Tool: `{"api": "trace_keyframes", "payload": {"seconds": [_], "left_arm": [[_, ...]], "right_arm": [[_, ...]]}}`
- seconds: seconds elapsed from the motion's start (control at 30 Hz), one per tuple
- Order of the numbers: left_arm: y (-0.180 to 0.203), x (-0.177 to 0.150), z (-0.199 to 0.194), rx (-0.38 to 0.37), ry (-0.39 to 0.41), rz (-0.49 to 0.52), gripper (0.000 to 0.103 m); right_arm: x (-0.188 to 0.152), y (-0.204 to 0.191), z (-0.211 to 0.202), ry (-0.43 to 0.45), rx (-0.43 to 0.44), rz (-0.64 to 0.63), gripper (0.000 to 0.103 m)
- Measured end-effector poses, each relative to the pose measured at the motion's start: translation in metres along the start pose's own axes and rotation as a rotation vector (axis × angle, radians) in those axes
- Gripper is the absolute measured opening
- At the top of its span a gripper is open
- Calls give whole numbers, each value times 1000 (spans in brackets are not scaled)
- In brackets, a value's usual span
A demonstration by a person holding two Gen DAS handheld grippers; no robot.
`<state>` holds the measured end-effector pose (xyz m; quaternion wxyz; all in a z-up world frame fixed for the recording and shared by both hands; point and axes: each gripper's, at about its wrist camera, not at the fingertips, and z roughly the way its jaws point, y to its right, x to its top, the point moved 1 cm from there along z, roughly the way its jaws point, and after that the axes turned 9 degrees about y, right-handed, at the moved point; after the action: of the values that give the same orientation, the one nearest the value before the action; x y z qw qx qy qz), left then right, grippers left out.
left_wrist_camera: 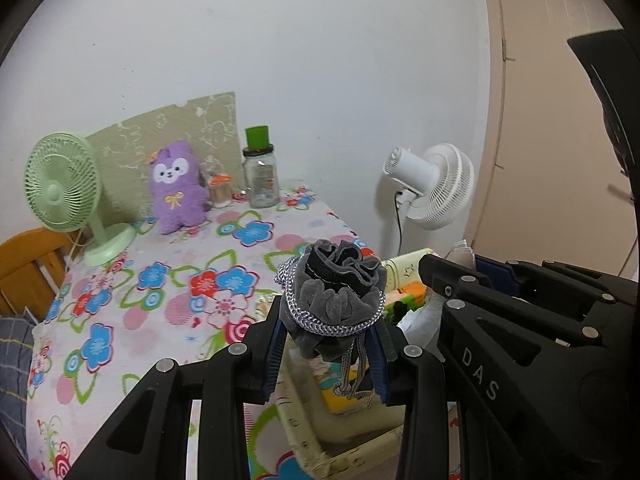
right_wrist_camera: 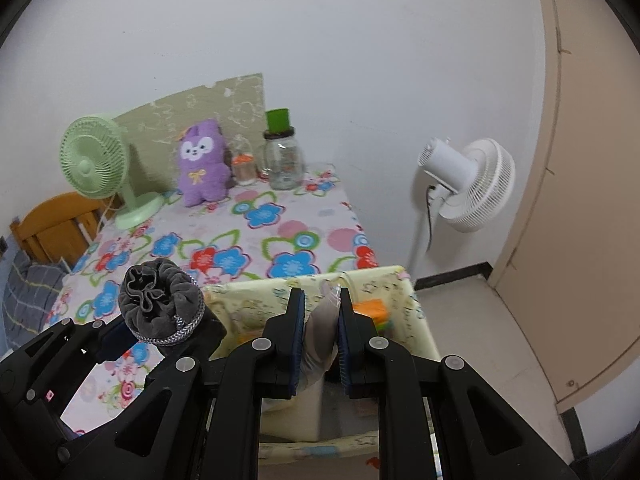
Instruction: Organize soft objects
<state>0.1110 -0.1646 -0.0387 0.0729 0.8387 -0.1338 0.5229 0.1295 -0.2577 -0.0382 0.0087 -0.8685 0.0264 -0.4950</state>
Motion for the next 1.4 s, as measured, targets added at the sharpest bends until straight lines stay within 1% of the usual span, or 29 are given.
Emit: {"api": "trace_keyframes", "payload": {"seconds": [0.17, 0.3, 0.37, 0.4, 0.43, 0.5, 0.53, 0.73, 0.87, 0.93, 1.1, 1.13, 1.2, 1.23, 1.27, 1.3, 1.4], "left_arm": [[10, -3, 15, -18, -29, 5, 37], [17, -7, 29, -21, -57, 9, 42], [20, -8, 34, -13, -67, 22, 53], [21, -8, 35, -13, -69, 25, 63], [20, -8, 35, -11, -70, 25, 69], [20, -8, 36, -2, -70, 30, 71], [20, -9, 37, 0, -73, 31, 74], [13, -11, 38, 36, -86, 49, 84], [6, -14, 39, 51, -97, 45, 86], [2, -15, 39, 59, -100, 47, 87], [-5, -18, 39, 80, -108, 55, 89], [-7, -19, 39, 84, -107, 53, 90], [-12, -20, 37, 86, -109, 45, 92], [-14, -20, 36, 83, -109, 39, 94], [-16, -21, 34, 84, -108, 36, 95], [-18, -21, 31, 89, -107, 36, 95], [-23, -22, 25, 108, -103, 39, 96]], "right_arm": [[-6, 13, 10, -27, -12, 17, 17], [-10, 21, 19, -48, -20, 23, 17], [-12, 24, 24, -58, -18, 32, 17], [-12, 25, 26, -60, -17, 34, 17], [-13, 26, 27, -61, -15, 36, 17], [-13, 26, 30, -63, -10, 39, 17], [-13, 26, 33, -66, -8, 40, 17], [-16, 19, 44, -81, 16, 35, 17], [-19, 15, 49, -90, 39, 45, 17], [-21, 12, 51, -91, 41, 42, 19], [-22, 5, 54, -107, 14, 14, 27], [-22, 4, 53, -108, 7, 9, 32], [-21, 4, 52, -108, 2, 13, 49], [-21, 4, 51, -106, 9, 19, 67], [-21, 3, 47, -91, 10, 26, 75], [-21, 2, 43, -74, 5, 25, 75], [-20, -5, 38, -66, 6, 8, 78]]}}
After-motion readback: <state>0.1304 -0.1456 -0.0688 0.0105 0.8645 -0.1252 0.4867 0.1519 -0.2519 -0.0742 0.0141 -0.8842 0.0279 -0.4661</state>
